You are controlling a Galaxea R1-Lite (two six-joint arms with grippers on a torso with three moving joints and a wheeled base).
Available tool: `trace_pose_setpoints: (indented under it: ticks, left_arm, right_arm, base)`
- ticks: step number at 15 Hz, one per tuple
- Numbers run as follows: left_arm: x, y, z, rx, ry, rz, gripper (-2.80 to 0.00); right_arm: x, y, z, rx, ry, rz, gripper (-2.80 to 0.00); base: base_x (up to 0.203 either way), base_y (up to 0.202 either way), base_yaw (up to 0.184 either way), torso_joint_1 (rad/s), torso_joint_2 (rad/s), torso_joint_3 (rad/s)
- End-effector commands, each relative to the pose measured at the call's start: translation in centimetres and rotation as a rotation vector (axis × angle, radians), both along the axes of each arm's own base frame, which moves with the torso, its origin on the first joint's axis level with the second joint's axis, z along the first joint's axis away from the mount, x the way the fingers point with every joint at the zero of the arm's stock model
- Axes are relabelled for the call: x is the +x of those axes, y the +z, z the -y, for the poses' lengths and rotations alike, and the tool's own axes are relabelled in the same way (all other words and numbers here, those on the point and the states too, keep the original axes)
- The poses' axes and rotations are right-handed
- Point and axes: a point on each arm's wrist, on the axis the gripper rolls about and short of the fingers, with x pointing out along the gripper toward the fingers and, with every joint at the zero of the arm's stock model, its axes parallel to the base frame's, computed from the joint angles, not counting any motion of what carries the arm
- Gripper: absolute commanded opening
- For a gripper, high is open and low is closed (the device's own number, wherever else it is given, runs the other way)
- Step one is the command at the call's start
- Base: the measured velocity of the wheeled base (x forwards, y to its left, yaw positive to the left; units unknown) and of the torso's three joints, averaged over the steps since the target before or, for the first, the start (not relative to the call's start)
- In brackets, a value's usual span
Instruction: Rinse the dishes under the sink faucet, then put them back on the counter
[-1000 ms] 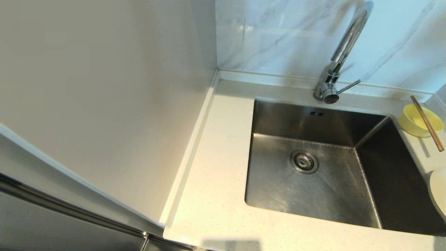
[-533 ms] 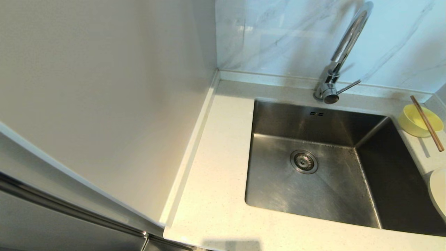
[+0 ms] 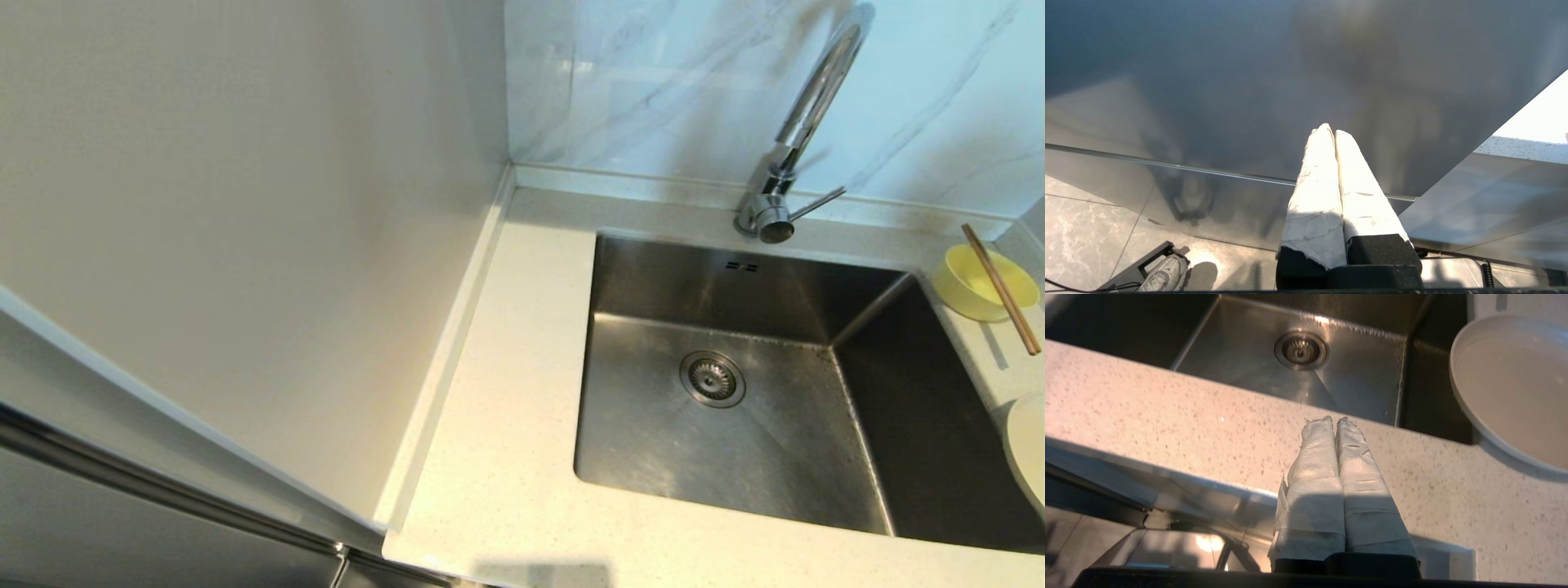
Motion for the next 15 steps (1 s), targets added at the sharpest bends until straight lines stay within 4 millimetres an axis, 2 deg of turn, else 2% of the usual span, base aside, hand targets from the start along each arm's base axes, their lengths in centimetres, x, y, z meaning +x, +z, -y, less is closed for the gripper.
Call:
trace_pose_setpoints:
  ticks: [1, 15]
  left_arm:
    - [0.0, 0.0, 0.0, -0.001, 0.0, 0.0, -2.8]
    - [0.0, 0.0, 0.0, -0.001, 0.001, 0.0, -2.8]
  right_arm:
    - [0.23, -0.42, -0.03, 0.003, 0.012, 0.005, -2.8]
    - [0.24, -0.46, 0.0, 0.04, 0.001, 0.002, -2.8]
  base:
    - [0.0, 0.0, 0.0, 0.0, 0.0, 0.0]
    - [0.0, 0.0, 0.0, 0.0, 0.0, 0.0]
